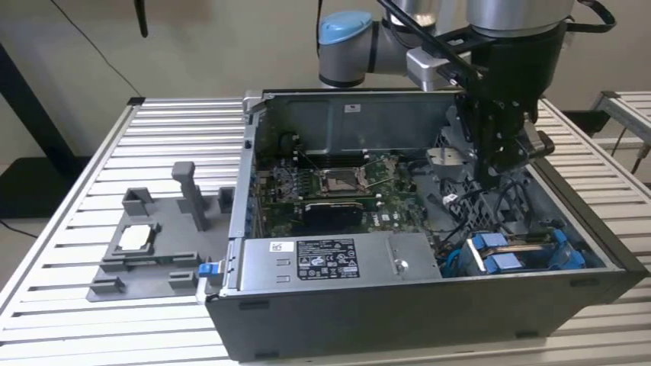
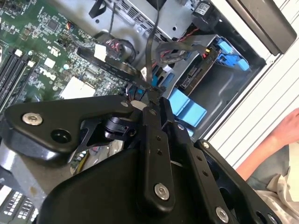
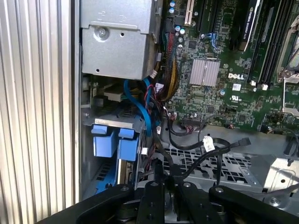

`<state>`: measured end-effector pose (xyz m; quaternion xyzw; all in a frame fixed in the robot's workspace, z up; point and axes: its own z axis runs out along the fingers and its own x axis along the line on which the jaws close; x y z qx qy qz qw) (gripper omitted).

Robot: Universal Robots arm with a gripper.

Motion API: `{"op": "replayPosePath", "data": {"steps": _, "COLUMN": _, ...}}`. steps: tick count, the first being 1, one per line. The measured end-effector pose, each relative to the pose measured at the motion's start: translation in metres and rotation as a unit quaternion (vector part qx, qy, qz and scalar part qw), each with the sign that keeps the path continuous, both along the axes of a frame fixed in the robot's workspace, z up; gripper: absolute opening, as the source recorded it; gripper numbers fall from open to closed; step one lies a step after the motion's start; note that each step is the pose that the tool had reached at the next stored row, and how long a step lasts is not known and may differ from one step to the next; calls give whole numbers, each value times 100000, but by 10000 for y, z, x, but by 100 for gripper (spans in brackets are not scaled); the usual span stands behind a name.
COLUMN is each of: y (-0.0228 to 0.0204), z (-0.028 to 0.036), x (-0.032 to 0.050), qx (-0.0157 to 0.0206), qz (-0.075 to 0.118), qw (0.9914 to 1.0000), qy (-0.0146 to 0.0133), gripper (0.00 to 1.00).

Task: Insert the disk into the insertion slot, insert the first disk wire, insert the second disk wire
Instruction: 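Insert the second disk wire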

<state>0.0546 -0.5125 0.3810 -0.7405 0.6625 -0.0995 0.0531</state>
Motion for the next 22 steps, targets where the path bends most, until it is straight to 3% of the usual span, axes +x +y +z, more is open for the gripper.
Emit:
{"op": "replayPosePath", "data": {"steps": 4, "y": -2, "z": -1, "x": 1, "qx": -209, "qz": 6, "qw": 100000, "qy": 39, "gripper": 16}}
{"op": "replayPosePath", "data": {"steps": 9, "y": -2, "z": -14, "x": 1, "qx": -1677, "qz": 9, "qw": 99986, "qy": 40, "gripper": 16}}
{"op": "replayPosePath", "data": {"steps": 12, "y": -3, "z": -22, "x": 1, "qx": -2282, "qz": 7, "qw": 99974, "qy": 41, "gripper": 15}}
{"op": "replayPosePath", "data": {"steps": 17, "y": -11, "z": -40, "x": 18, "qx": -2397, "qz": 1, "qw": 99971, "qy": 41, "gripper": 15}}
{"op": "replayPosePath", "data": {"steps": 22, "y": -60, "z": -72, "x": 89, "qx": -2022, "qz": 8, "qw": 99980, "qy": 56, "gripper": 15}}
